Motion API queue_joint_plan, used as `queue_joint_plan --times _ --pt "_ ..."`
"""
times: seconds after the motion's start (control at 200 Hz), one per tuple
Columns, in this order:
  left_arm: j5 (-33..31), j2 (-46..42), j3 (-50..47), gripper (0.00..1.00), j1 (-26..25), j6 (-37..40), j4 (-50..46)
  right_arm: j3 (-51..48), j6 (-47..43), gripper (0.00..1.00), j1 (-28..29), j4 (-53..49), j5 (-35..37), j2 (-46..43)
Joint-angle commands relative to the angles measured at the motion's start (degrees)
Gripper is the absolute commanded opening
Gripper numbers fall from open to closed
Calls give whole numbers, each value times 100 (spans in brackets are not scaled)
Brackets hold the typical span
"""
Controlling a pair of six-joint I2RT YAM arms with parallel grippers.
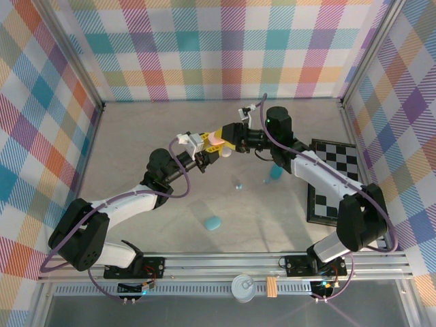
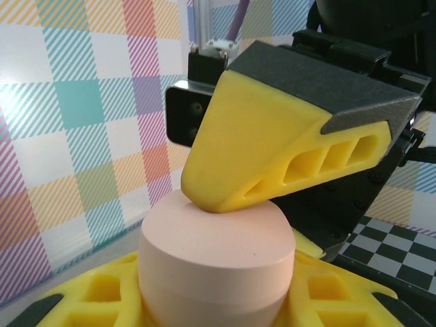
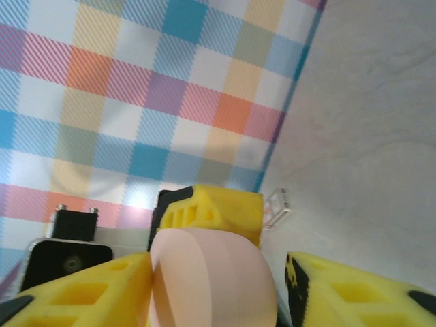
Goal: Insert the wireless bluetooth earbuds into the charging case
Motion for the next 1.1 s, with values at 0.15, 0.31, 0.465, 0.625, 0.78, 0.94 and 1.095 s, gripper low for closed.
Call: queue_joint_plan --times 0.15,0.31,0.465,0.625,0.78,0.94,1.095 --pt "-135 25 -20 24 21 -4 495 -343 1937 37 21 1836 -303 312" --pt "-165 9 -25 25 23 125 318 -378 1949 25 22 2058 -214 259" --pt "-83 -157 -65 49 21 213 96 -253 1340 20 -12 1354 -8 146" --pt "-116 -476 -172 81 21 379 -450 -218 578 19 -228 792 361 41" --pt "-309 -804 -403 99 13 587 -1208 -178 -261 19 -634 52 901 227" --pt "-415 -1185 -569 100 -78 813 -2221 75 -1237 19 -1030 -621 1580 886" --pt "-596 -1500 -575 100 -169 938 -3299 665 -1961 20 -1167 -1282 2249 1799"
